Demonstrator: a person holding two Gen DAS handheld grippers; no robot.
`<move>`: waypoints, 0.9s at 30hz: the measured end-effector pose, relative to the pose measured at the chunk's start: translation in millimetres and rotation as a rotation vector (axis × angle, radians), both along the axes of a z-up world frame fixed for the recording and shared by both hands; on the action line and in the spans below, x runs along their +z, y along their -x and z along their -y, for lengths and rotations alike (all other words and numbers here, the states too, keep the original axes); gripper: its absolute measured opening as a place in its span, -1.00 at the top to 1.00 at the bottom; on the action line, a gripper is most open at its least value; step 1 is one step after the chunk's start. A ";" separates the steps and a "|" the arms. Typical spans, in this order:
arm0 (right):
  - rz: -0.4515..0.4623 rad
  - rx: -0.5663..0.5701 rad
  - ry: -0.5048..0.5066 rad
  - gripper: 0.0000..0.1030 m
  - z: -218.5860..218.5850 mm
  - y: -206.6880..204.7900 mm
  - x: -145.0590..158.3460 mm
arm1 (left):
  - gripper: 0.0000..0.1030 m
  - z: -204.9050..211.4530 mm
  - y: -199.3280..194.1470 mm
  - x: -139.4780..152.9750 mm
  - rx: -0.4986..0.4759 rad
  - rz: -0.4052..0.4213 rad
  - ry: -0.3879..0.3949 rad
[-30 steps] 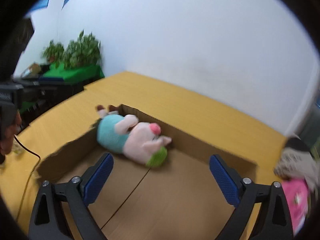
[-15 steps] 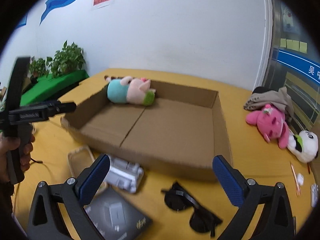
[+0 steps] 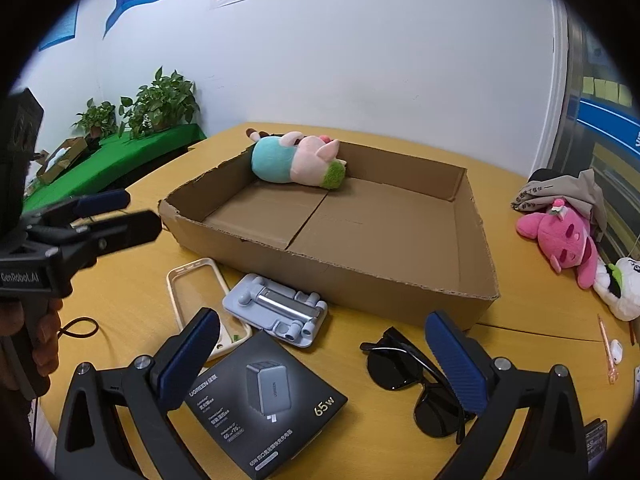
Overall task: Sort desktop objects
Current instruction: 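Move the left gripper to the black charger box and grasp it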
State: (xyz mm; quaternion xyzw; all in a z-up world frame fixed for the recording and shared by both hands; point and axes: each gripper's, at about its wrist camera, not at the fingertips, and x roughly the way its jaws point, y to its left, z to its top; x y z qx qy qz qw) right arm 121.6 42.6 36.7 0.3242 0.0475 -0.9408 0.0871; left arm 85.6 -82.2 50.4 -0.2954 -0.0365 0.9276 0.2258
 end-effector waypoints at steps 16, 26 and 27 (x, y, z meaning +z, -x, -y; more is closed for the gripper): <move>0.300 0.144 0.129 -0.98 -2.4 -41.5 -93.2 | -0.32 -53.5 4.7 -89.8 -0.382 0.383 -0.114; 0.290 0.098 0.118 -0.68 1.7 -40.4 -101.9 | -0.22 -60.6 -1.1 -110.7 -0.377 0.414 -0.117; 0.283 0.096 0.115 -0.62 1.8 -42.9 -100.5 | -0.20 -61.4 -4.2 -109.1 -0.370 0.402 -0.113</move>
